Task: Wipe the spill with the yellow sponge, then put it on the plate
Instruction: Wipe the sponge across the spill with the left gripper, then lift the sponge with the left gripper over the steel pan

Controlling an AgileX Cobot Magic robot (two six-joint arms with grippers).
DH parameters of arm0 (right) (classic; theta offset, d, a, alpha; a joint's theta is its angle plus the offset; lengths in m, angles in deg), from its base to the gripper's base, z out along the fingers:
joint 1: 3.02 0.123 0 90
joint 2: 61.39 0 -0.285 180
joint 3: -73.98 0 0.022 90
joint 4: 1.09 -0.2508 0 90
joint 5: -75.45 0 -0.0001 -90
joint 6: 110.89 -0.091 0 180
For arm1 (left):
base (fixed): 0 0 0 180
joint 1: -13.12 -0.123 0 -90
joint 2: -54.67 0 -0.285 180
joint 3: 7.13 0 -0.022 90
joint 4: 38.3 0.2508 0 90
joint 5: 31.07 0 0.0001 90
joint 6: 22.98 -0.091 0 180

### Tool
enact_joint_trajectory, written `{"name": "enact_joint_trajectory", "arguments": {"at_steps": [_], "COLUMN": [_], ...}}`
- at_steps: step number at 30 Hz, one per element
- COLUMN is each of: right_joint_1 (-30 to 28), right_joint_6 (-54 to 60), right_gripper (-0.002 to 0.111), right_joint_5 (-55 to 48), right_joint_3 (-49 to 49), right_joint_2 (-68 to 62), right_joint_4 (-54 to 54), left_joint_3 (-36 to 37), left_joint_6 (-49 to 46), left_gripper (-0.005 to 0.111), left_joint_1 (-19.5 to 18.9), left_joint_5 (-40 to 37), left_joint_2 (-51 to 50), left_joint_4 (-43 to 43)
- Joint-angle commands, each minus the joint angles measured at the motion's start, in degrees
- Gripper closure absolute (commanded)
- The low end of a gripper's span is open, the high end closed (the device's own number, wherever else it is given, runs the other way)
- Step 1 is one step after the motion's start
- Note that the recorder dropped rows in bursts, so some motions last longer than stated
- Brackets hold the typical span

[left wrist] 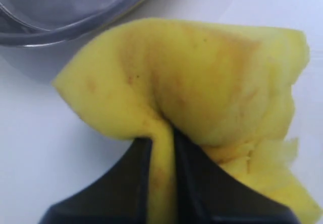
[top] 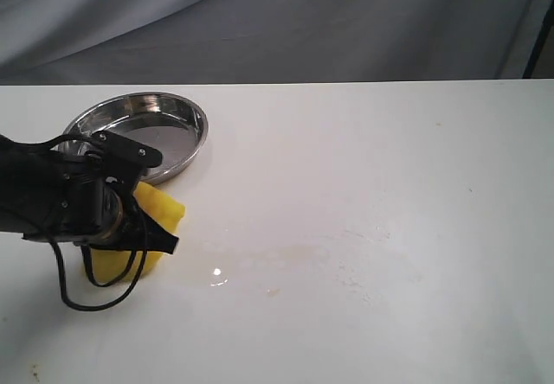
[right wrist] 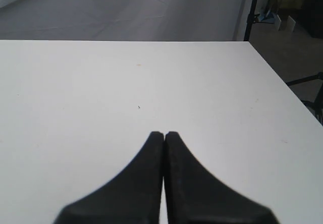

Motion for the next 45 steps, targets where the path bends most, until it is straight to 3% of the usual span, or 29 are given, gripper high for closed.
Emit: {"name": "enact_joint_trajectory", "arguments": {"at_steps": [1, 10, 21, 25, 28, 34, 36, 40, 45], "right_joint_1": [0.0, 0.0, 0.0, 0.0, 0.0, 0.0, 0.0, 0.0, 0.0], "right_joint_6": [0.5, 0.5, 0.5, 0.5, 0.5, 0.5, 0.5, 0.5, 0.6], "right_gripper": [0.108, 0.108, 0.108, 0.108, 0.108, 0.108, 0.108, 0.108, 0.108], "right_joint_5": [0.2, 0.2, 0.2, 0.2, 0.2, 0.2, 0.2, 0.2, 0.2], "right_joint_3": [0.2, 0.2, 0.2, 0.2, 0.2, 0.2, 0.2, 0.2, 0.2], "right_joint_2": [0.3, 0.3, 0.3, 0.3, 0.3, 0.3, 0.3, 0.3, 0.3], "right_joint_4": [-0.3, -0.3, -0.3, -0.3, -0.3, -0.3, -0.3, -0.3, -0.3], "left_joint_3": [4.2, 11.7, 12.3, 12.2, 12.2, 11.6, 10.9, 8.0, 0.1], "left_joint_6": [1.7, 1.7, 1.9, 2.8, 8.9, 35.0, 39.3, 38.9, 38.7], "left_gripper": [0.107, 0.107, 0.107, 0.107, 0.107, 0.107, 0.107, 0.107, 0.107], "left_joint_1": [-0.8, -0.8, -0.8, -0.8, -0.8, -0.8, -0.8, -0.8, -0.8], "left_joint_5": [-4.3, 3.5, 7.9, 13.2, 12.0, 0.5, -0.6, -4.4, -7.7], "left_joint_2": [5.5, 24.2, 38.9, 38.9, 38.9, 38.8, 38.1, 32.7, 19.8], "left_joint_4": [0.8, 1.3, 5.9, 12.0, 18.5, 38.7, 38.7, 38.7, 38.7]}}
